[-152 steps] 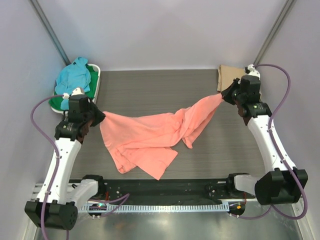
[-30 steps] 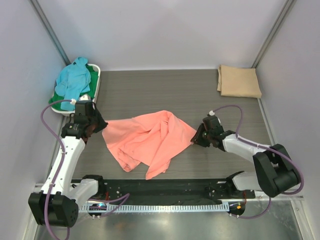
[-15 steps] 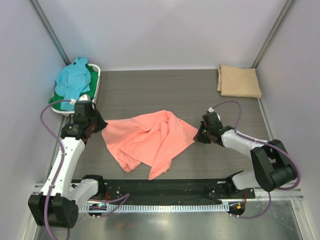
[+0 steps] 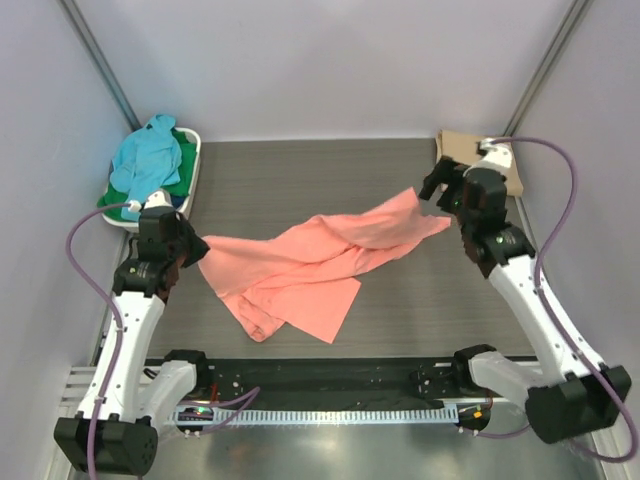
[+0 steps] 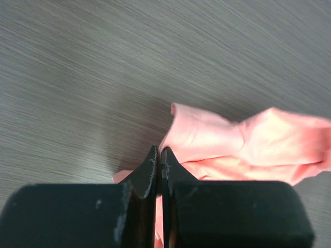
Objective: Fold and stack the t-shirts
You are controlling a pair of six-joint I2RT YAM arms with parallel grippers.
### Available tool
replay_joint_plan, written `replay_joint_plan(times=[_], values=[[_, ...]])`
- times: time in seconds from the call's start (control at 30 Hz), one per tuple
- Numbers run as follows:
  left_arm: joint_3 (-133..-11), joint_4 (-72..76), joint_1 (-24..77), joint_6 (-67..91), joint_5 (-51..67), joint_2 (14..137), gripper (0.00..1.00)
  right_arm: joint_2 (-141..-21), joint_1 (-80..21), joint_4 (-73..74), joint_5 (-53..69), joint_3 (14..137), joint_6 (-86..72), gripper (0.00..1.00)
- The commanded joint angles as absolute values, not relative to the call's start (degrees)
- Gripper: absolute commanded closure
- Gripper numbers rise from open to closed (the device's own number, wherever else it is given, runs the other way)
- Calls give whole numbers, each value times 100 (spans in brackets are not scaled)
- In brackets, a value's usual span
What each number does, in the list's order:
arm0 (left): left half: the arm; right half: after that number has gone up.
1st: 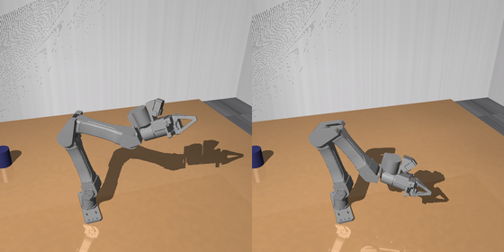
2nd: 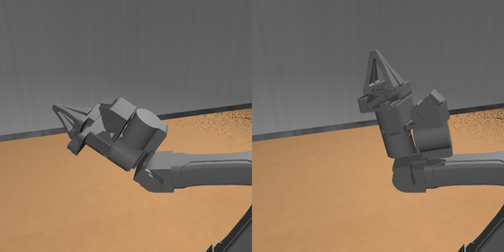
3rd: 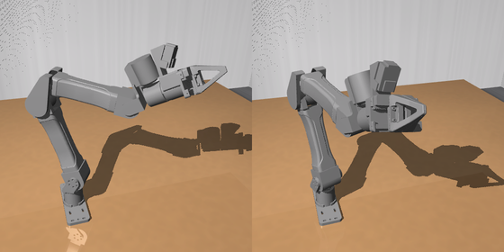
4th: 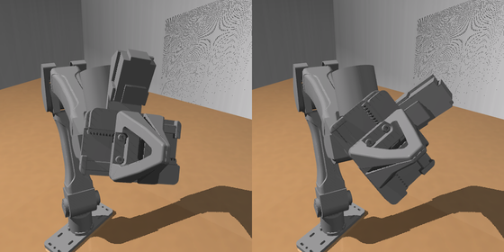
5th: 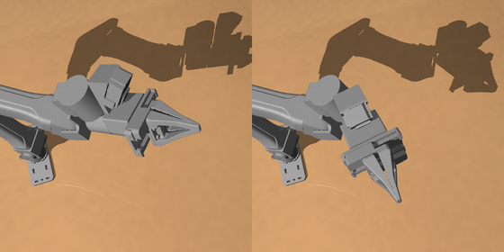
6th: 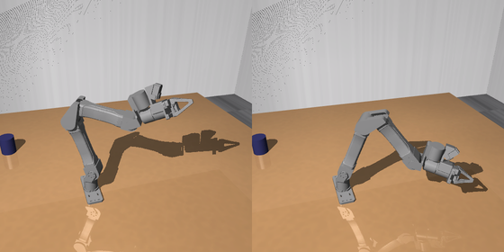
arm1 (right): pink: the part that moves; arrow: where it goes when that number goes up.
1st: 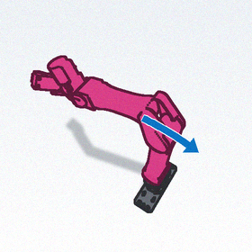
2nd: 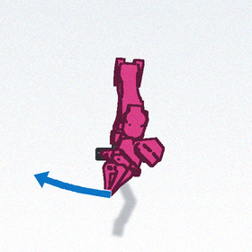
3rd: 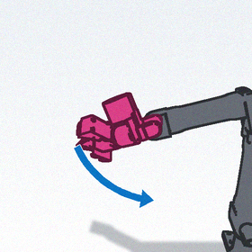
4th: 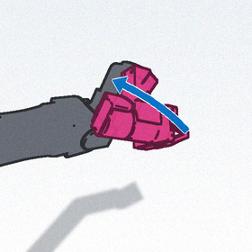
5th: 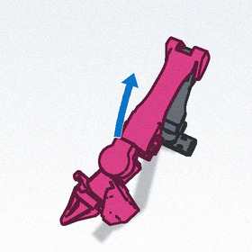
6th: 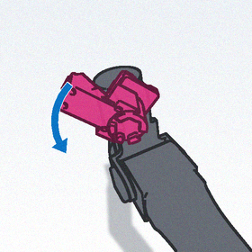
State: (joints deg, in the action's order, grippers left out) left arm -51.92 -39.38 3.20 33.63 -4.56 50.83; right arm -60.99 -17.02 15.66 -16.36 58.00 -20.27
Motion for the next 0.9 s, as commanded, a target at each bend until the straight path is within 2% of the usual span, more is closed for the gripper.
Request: replay_joint_plan(times=[0.0, 0.2, 0.3, 0.43, 0.6, 0.87], values=[[-5194, -3709, 264, 3322, -563, 5124, 100, -7749, -434, 2776, -1405, 5590, -2819, 0], [-5177, -3797, 255, 3305, -510, 5124, 100, -7445, -387, 1785, -1021, 4782, -3199, 0], [-5194, -3762, 255, 3313, -475, 5133, 100, -7549, -413, 1608, -336, 4939, -3112, 3], [-5221, -3770, 255, 3305, -431, 5194, 100, -7725, -729, 1688, -80, 5019, -3032, 7], [-5203, -3744, 255, 3313, -396, 5177, 100, -8006, -765, 1249, 395, 4693, -3173, 18], [-5203, -3762, 255, 3305, -387, 5177, 100, -8771, -765, 783, 685, 4939, -3111, 38]])
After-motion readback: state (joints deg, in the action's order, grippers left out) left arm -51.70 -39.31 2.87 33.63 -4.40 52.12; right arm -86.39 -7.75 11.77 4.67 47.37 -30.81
